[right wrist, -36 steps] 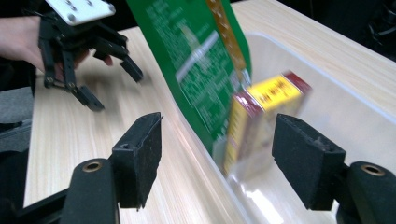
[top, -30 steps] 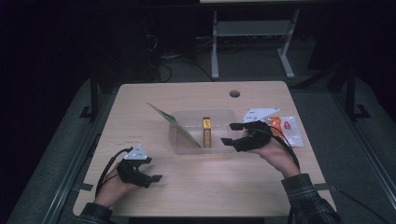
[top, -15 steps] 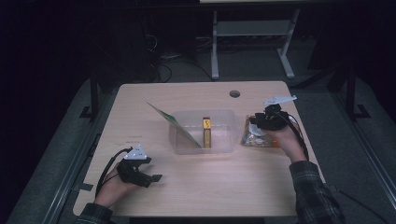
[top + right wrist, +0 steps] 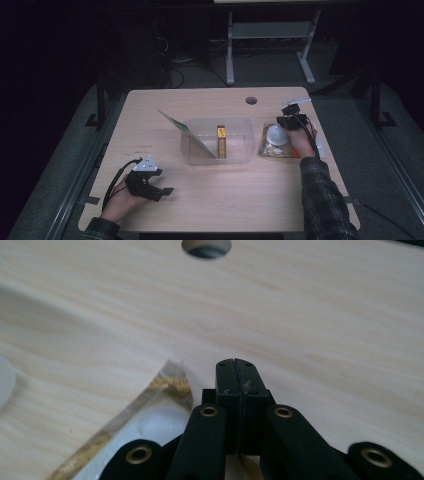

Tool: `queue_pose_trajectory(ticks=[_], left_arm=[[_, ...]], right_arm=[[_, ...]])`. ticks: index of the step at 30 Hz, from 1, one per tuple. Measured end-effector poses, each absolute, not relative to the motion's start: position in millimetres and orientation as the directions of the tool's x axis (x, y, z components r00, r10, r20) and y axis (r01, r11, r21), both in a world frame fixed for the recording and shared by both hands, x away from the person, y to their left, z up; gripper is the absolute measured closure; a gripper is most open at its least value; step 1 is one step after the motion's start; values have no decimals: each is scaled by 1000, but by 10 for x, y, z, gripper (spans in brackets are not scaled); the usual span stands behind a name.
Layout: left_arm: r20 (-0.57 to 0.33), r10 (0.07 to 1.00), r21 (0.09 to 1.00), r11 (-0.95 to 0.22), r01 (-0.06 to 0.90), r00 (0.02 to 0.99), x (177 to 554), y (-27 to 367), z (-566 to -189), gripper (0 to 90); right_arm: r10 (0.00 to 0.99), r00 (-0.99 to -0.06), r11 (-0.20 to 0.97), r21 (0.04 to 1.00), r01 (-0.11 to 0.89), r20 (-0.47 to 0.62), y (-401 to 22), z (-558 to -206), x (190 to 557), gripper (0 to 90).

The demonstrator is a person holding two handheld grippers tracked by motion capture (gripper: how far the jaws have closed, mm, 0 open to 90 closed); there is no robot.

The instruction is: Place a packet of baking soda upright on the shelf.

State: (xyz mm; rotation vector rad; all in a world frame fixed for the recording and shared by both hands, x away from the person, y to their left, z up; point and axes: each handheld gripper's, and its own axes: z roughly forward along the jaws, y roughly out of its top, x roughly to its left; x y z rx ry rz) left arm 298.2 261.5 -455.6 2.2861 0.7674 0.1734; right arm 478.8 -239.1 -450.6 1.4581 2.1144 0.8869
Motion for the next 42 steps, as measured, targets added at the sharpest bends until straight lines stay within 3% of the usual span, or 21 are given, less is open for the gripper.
queue_pose_trajectory(ticks=[21,42], left_arm=[[-91,568,655,-585,479,818,2976,2588,-4565,148],[-97,564,653,-586,480,820,2962,2569,-4563,148]], right_arm=[[848,-530,369,717,591,1,-2275,-4530,4257,895],[728,-685,487,688,538,19,-2111,-4485,3468,895]])
